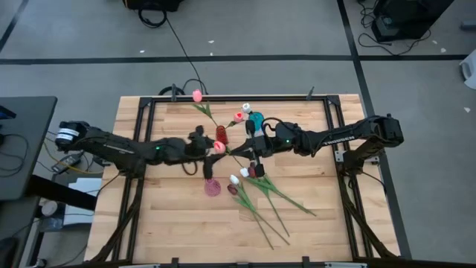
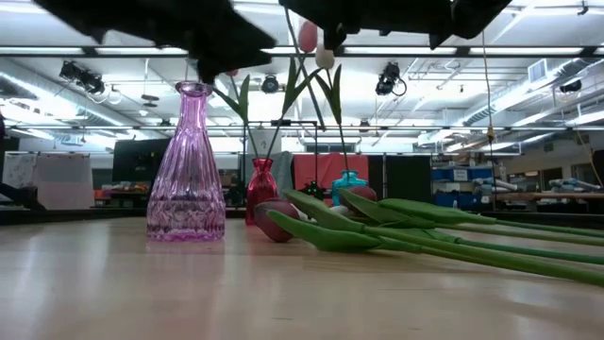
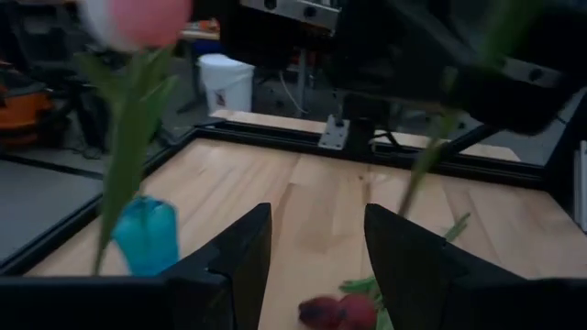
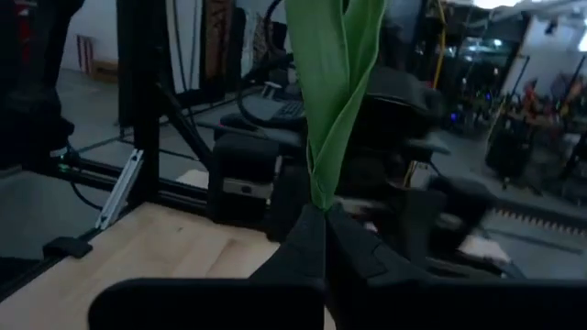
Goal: Sort flowers into vase by color
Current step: Put the pink flower into the red vase
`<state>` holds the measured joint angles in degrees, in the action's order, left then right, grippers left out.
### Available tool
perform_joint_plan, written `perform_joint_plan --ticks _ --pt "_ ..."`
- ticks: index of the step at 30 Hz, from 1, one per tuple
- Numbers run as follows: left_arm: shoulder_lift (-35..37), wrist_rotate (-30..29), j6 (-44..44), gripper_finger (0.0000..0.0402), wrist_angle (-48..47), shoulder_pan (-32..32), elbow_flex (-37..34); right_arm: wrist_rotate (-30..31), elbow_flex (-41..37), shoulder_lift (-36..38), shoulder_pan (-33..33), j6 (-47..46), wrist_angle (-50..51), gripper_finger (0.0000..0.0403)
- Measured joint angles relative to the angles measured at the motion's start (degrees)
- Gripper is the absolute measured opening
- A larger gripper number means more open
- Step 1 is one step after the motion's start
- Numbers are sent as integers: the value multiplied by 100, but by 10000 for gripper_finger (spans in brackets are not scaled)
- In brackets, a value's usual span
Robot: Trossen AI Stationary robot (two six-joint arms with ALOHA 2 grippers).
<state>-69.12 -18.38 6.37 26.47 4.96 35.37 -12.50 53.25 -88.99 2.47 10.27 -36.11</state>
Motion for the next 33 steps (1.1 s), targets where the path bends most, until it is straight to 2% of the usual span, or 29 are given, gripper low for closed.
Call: perform_joint_plan --ticks 4,7,11,18,24,33 --pt "-488 657 -101 182 -209 -217 521 100 0 0 -21 199 50 5" --pt "-646 839 -146 182 -265 -289 642 129 0 0 -23 279 119 5" --pt "-633 1058 -160 182 -379 -380 651 242 0 7 -25 326 199 5" --pt "-231 1341 -166 182 -1446 -449 656 237 1 181 68 58 885 5" --pt "-247 1526 -186 182 -779 -473 658 305 0 137 114 218 559 5" --pt "-566 1357 -326 182 -60 -608 654 413 0 98 96 342 315 5"
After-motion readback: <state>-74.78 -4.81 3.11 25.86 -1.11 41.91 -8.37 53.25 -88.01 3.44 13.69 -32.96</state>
